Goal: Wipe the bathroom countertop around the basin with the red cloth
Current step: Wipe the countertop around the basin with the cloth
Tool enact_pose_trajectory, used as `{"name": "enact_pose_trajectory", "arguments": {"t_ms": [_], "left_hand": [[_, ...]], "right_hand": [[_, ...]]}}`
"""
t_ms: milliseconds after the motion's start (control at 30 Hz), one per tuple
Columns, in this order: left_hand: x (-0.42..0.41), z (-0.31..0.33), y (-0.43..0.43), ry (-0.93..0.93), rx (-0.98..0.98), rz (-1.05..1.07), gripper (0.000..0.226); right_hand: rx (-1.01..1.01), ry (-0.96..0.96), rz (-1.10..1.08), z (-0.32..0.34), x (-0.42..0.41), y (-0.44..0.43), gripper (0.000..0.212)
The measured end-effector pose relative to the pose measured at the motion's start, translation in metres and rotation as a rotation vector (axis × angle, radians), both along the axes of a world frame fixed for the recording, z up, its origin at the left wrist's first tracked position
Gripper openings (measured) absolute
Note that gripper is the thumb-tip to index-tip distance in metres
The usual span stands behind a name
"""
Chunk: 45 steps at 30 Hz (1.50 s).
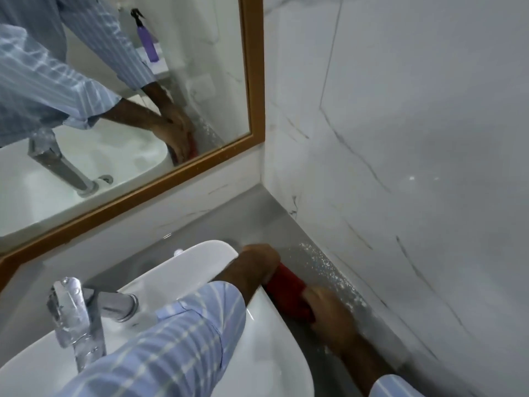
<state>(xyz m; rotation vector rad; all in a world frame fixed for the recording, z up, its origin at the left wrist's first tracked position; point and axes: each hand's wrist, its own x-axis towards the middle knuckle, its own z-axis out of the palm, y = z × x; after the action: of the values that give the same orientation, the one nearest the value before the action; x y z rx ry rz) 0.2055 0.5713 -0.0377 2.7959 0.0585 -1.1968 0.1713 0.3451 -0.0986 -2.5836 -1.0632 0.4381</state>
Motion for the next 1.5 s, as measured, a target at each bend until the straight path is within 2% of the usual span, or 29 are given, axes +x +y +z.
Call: {"name": "enact_pose_trajectory", "arguments": {"t_ms": [67,100,167,267,333,400,533,700,833,967,1033,1167,1300,1400,1500], "left_hand": [[-0.001,0.002,0.003,0.029,-0.029,-0.024,0.034],[-0.001,0.007,0.005,-0.034,-0.042,0.002,0.036],[-0.012,0.016,0.014,-0.254,-0.044,0.132,0.04],[-0.051,0.022,0.03,-0.652,0.082,0.391,0.05],[-0.084,0.02,0.039,-0.767,0.127,0.623,0.071],[-0.109,0.018,0.044,-0.71,0.106,0.729,0.091],[-0.112,0.011,0.048,-0.638,0.115,0.669,0.103],[-0.113,-0.003,0.052,-0.631,0.161,0.637,0.114],[-0.112,-0.009,0.054,-0.667,0.145,0.648,0.121],[-0.113,-0.011,0.054,-0.676,0.128,0.653,0.121],[-0.113,-0.011,0.055,-0.675,0.128,0.658,0.12],[-0.113,-0.011,0.055,-0.654,0.13,0.655,0.118],[-0.112,-0.012,0.054,-0.666,0.13,0.661,0.12],[-0.111,-0.014,0.052,-0.666,0.146,0.659,0.121],[-0.11,-0.016,0.052,-0.681,0.154,0.658,0.121]], "right_hand": [[-0.109,-0.036,0.099,-0.01,-0.007,-0.007,0.053],[-0.114,-0.024,0.113,-0.013,-0.009,-0.012,0.057],[-0.042,-0.015,0.124,-0.01,-0.009,-0.016,0.051],[0.058,-0.159,0.194,-0.008,-0.003,-0.006,0.041],[0.044,-0.179,0.225,-0.011,0.006,0.012,0.045],[-0.002,-0.149,0.298,-0.019,0.012,0.034,0.058],[-0.136,-0.076,0.423,-0.046,0.02,0.069,0.072],[-0.097,-0.137,0.407,-0.053,0.048,0.101,0.07],[-0.066,-0.18,0.278,-0.055,0.093,0.113,0.07],[-0.112,-0.2,0.143,-0.061,0.121,0.088,0.072],[-0.119,-0.205,0.142,-0.061,0.116,0.064,0.072],[-0.159,-0.184,0.107,-0.06,0.069,-0.016,0.073],[-0.179,-0.159,-0.036,-0.06,0.007,-0.088,0.073],[-0.187,-0.175,-0.079,-0.058,0.004,-0.074,0.071],[-0.158,-0.246,0.039,-0.058,0.028,-0.022,0.069]]}}
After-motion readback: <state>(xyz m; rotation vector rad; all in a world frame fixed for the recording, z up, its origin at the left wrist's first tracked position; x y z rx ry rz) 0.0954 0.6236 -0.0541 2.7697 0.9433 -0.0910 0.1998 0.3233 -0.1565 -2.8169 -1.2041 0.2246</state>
